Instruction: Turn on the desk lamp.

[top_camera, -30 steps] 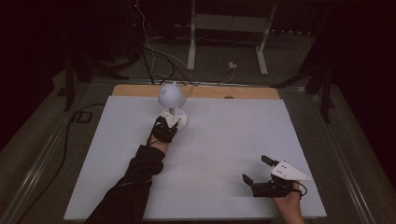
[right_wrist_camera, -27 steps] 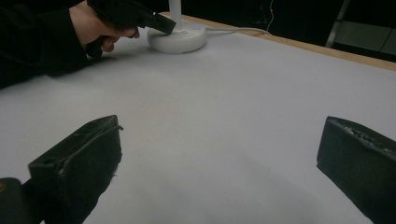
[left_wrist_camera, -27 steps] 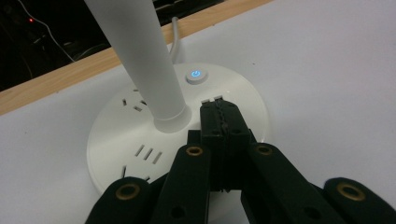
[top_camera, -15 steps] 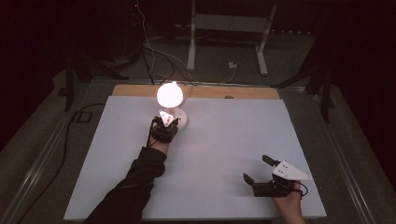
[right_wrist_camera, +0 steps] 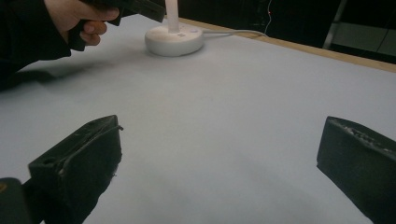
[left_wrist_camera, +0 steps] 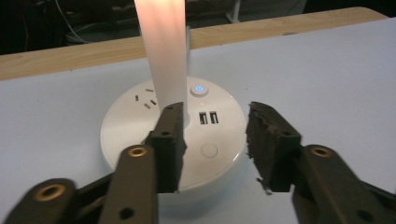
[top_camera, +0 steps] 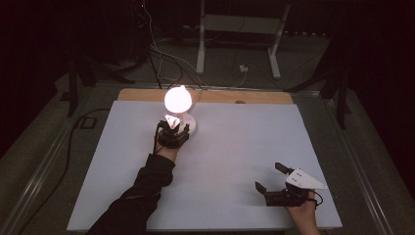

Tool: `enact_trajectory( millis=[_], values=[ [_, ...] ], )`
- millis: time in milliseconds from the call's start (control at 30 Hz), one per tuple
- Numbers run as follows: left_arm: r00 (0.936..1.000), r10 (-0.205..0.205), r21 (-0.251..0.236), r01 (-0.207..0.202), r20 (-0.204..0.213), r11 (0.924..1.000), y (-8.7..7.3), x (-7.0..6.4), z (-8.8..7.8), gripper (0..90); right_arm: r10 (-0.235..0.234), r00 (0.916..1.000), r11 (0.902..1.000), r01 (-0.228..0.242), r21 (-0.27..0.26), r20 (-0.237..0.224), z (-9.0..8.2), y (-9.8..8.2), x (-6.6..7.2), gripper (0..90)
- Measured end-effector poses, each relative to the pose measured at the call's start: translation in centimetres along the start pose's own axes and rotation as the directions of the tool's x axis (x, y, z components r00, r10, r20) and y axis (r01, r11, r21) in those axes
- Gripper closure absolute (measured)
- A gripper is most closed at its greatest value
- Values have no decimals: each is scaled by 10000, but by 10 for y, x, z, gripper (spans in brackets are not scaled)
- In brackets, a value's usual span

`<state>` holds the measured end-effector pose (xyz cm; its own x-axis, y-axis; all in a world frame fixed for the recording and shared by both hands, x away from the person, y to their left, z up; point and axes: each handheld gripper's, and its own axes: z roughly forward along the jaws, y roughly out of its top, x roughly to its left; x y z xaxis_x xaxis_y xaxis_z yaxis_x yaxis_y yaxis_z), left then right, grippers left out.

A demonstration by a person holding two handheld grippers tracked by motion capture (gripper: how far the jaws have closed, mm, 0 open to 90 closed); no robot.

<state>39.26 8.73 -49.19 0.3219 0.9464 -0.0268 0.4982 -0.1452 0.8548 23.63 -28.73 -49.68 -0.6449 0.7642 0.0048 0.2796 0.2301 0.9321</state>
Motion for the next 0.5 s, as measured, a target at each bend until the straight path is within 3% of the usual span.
enact_trajectory(
  millis=[300,500],
  values=[
    [9998,-174,330,177,-91,9993,2,-2,-2,334,-16,10000,10000,16,-6,4,0,0,0,0],
    [9980,-332,705,293,537,9971,5,1,-7,158,-8,10000,10000,8,29,-3,0,0,0,0]
  ],
)
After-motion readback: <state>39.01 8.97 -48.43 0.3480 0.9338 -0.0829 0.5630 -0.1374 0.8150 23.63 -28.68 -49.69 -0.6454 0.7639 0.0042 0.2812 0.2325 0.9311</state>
